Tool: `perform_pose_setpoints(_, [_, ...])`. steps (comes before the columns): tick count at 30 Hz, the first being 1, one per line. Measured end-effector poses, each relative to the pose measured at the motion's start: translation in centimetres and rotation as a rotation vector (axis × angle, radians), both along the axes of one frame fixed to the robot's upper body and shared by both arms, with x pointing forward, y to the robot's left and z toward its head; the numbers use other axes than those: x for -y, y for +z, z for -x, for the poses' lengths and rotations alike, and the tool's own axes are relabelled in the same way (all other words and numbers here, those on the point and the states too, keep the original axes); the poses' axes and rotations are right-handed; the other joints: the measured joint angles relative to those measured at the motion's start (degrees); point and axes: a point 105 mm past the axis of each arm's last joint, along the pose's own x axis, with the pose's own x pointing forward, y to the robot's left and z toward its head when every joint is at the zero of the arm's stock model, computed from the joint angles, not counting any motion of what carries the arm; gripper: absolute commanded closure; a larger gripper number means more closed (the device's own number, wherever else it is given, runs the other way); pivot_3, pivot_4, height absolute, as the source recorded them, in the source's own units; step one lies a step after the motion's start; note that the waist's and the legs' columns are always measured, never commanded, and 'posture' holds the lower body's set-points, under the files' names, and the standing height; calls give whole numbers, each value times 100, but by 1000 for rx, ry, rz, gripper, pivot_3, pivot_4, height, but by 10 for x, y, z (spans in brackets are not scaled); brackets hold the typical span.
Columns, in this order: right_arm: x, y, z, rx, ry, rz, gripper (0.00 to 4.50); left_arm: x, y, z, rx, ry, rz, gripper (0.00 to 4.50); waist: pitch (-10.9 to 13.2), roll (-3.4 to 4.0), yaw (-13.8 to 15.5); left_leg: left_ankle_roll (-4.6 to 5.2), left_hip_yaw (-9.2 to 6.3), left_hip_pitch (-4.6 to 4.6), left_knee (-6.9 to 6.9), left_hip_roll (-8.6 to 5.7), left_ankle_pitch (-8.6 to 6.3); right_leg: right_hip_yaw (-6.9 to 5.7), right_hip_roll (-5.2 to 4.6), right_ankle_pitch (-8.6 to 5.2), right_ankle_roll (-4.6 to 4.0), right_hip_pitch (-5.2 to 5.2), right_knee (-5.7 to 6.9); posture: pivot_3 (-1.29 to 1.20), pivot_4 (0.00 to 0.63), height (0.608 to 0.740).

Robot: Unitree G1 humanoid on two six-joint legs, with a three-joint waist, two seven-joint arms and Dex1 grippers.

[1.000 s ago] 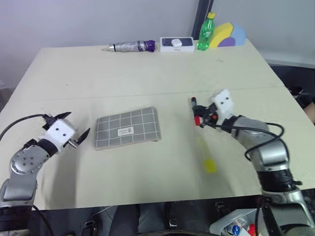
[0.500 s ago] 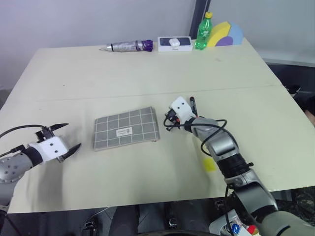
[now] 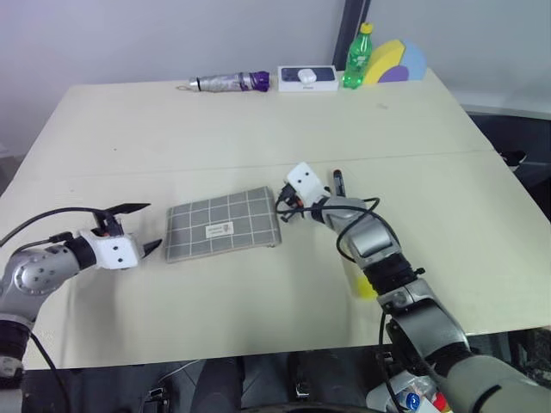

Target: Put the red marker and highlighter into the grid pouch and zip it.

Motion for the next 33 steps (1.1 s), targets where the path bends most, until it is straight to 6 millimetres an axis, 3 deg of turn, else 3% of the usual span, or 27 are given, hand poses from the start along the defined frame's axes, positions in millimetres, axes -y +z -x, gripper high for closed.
perform_pose_setpoints(6, [-22,-2,6,-6,64,3,4452,24,-2,-4,14,-109,28,0,0,0,14,0,5,-4,0,-5,0,-1,-10,1,3,-1,-1,0,150,740])
perform_pose_setpoints(12, [-28,-2,9,-3,92,20,4452,47,-4,3,14,-209,62,0,-1,-1,-7,0,9,-4,1,-8,0,0,-16,4,9,-1,-2,0,150,740])
perform_pose_setpoints(25, [-35,-3,11,-25,95,12,4452,60,-10,22,-30,-239,137,0,-2,-2,-31,0,10,-2,-1,-6,0,3,-13,4,9,-3,-2,0,150,740])
perform_pose_setpoints(33, [-35,-2,10,-26,82,8,4452,47,-10,37,-31,-196,139,0,-3,-2,-98,1,10,-3,-4,-4,0,5,-12,4,8,-6,-2,0,150,740])
